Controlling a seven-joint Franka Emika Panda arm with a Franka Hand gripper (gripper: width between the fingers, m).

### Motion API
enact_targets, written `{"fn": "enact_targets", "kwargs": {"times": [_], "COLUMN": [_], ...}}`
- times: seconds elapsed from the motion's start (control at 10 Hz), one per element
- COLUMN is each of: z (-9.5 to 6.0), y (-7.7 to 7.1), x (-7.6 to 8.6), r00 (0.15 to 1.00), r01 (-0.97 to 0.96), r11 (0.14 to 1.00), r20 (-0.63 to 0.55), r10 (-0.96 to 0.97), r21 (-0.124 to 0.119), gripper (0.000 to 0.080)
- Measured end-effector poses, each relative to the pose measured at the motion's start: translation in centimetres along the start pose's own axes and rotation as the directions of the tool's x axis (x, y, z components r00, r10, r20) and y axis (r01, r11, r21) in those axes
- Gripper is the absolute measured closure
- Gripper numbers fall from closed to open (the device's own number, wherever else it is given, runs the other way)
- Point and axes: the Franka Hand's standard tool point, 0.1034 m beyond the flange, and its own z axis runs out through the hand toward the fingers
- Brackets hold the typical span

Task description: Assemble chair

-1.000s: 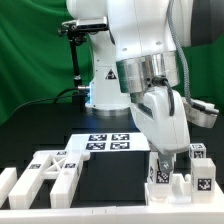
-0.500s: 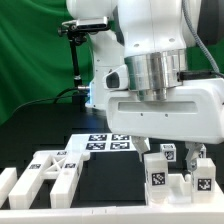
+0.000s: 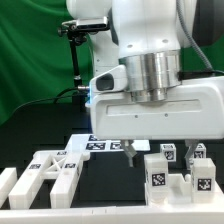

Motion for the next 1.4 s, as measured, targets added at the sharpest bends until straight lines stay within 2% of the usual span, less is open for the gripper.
{"fn": "enact_targets", "kwargs": {"times": [0.1,0.2,0.3,0.4,0.5,0.6,0.8,1.0,1.1,1.2,1.3,1.4], "z": [0.0,0.0,0.0,0.0,0.0,0.0,0.1,0.1,0.1,0.1,0.1,0.1], "y": [-0.1,0.0,-0.1,-0.1,0.0,0.2,0.4,0.7,0.9,1.0,0.7,0.7], "x": [0.1,0.1,0.1,0.1,0.1,0.1,0.1,-0.2,-0.3,-0.5,-0.8,-0.7], "r00": [0.997,0.998,0.999,1.0,0.998,0.987,0.946,0.73,0.565,0.43,0.311,0.302], "r01": [0.075,0.063,0.031,0.022,-0.065,-0.157,-0.325,-0.683,-0.825,-0.903,-0.95,-0.953], "r11": [0.997,0.998,1.0,1.0,0.998,0.988,0.946,0.73,0.564,0.429,0.311,0.302], "r20": [-0.01,-0.01,-0.01,-0.01,-0.01,-0.01,-0.007,0.001,0.031,0.069,0.081,0.081], "r10": [-0.075,-0.063,-0.031,-0.022,0.064,0.157,0.325,0.683,0.825,0.9,0.947,0.95], "r21": [-0.004,-0.003,-0.003,-0.003,-0.001,-0.002,0.003,0.008,0.018,0.026,0.017,0.016], "gripper": [0.0151,0.018,0.0327,0.0327,0.0465,0.0512,0.0512,0.0512,0.0512,0.0512,0.0512,0.0512]}}
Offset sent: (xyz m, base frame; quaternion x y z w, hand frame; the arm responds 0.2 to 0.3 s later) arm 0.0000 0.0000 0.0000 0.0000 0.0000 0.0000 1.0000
